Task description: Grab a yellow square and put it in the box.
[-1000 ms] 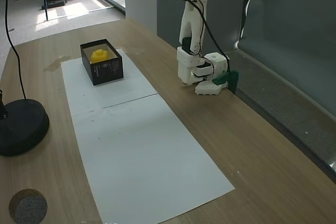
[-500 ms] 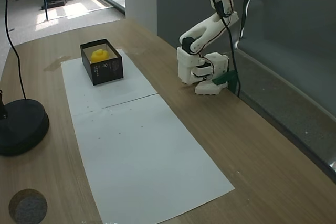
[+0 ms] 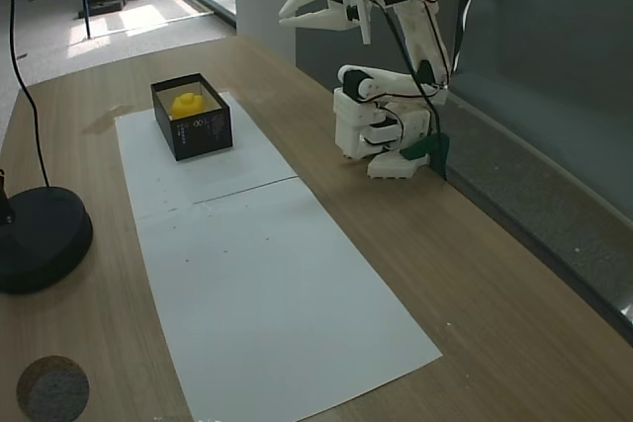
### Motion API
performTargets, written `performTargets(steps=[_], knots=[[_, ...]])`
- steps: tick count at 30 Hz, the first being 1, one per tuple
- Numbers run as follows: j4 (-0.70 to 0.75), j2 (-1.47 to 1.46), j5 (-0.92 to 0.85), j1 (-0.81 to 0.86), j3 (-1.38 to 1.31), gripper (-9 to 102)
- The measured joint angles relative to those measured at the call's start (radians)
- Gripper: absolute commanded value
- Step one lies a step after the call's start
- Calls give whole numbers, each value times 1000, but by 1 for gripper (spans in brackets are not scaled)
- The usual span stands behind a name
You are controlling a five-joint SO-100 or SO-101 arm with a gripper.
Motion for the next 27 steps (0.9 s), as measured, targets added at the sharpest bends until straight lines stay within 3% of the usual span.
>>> performTargets(steps=[15, 27], knots=[[-295, 6, 2, 6, 641, 0], [-262, 6, 2, 11, 819, 0]])
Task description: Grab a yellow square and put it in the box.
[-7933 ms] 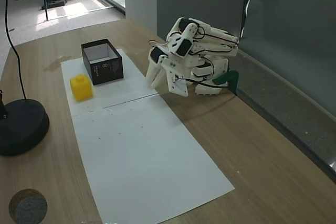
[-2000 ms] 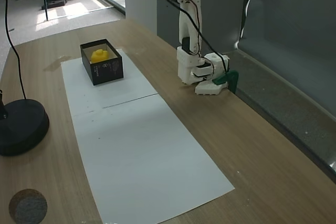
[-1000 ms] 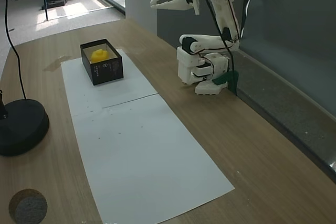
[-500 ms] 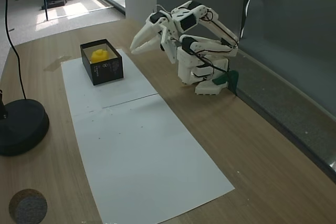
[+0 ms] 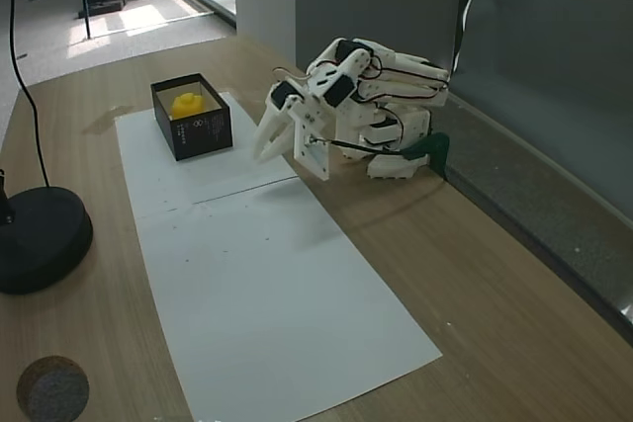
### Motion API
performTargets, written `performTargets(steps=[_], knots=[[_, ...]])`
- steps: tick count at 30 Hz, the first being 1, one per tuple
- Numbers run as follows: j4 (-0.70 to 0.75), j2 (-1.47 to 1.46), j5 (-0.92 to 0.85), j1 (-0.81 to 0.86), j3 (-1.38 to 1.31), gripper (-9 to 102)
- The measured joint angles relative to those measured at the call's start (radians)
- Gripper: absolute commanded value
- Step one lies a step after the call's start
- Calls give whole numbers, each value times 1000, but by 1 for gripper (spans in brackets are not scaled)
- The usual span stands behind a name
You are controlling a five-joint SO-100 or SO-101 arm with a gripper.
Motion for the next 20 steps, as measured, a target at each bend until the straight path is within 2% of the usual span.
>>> performTargets(steps=[7, 20], knots=[[253, 0, 0, -14, -44, 0], [261, 0, 0, -6, -46, 0]])
